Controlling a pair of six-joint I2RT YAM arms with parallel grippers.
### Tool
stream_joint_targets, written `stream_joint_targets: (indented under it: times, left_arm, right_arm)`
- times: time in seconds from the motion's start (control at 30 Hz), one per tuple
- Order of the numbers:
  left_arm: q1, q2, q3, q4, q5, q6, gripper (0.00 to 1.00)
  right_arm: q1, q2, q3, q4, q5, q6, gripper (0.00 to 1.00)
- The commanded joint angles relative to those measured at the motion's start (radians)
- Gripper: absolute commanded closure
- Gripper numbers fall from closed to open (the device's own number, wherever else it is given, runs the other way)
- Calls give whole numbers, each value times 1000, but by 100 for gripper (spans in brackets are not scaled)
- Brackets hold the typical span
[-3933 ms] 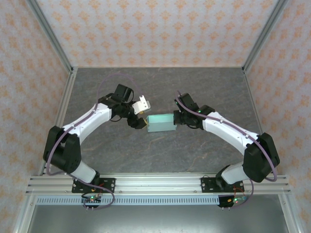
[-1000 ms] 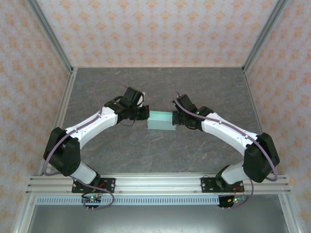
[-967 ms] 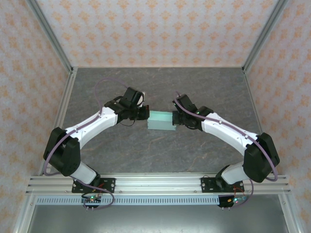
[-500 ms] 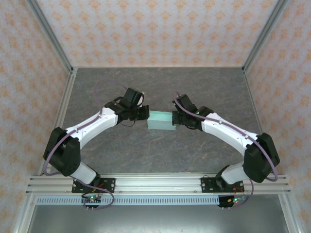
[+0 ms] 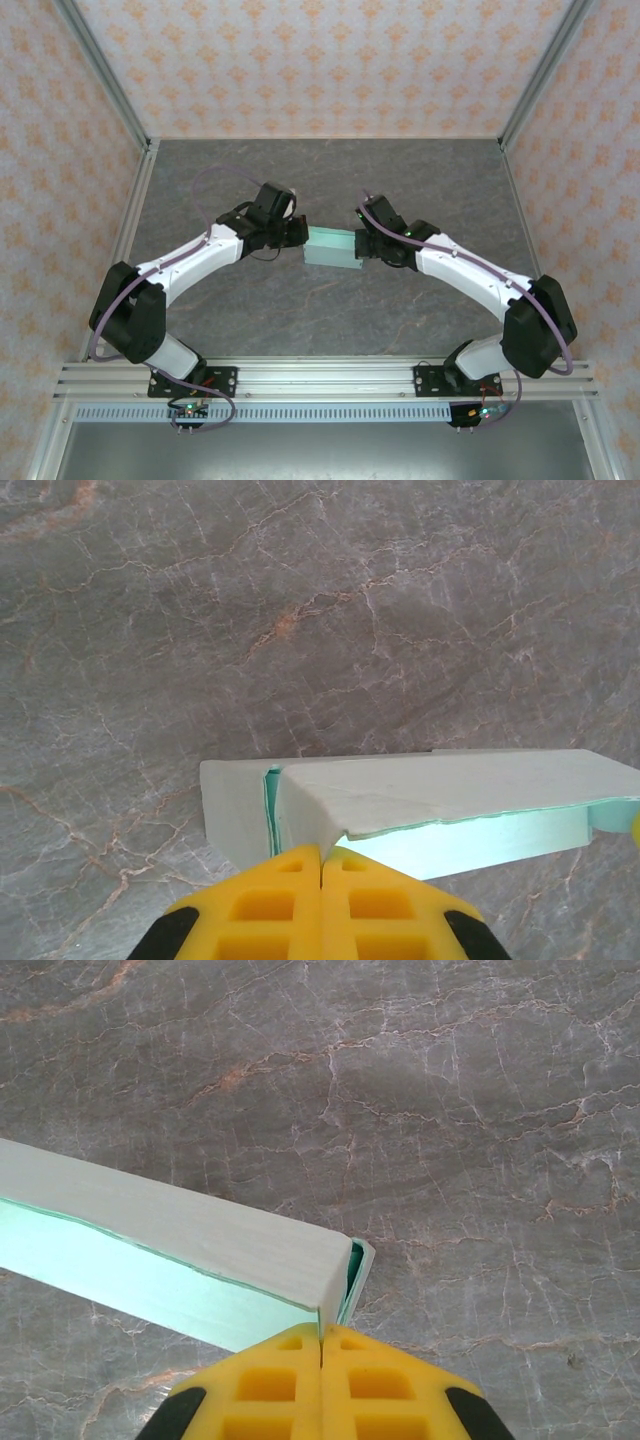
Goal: Fold the paper box
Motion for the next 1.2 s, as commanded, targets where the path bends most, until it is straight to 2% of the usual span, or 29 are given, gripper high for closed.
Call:
stream_joint_targets:
  times: [0.0,0.13,0.57,0.93,1.17]
  left_arm:
    - [-2,-41,3,-66,-99,78,100]
    - [-3,-44,-10,-72,-128,125,100]
    - [-17,-85,-167,102,-139,151,99]
    - [-50,-85,-239,193,-199,153,98]
    - [-50,-146,-313,260,-210,151,91]
  right_arm:
    - [5,-24,-20,-24,53,-4,100]
    - [5,-27,-15,-34,83,-15,100]
    - [5,-24,-50,6,122,-69,100]
    - [6,-36,-145,112,87,-67,98]
    - [8,-80,-219,185,73,-54,96]
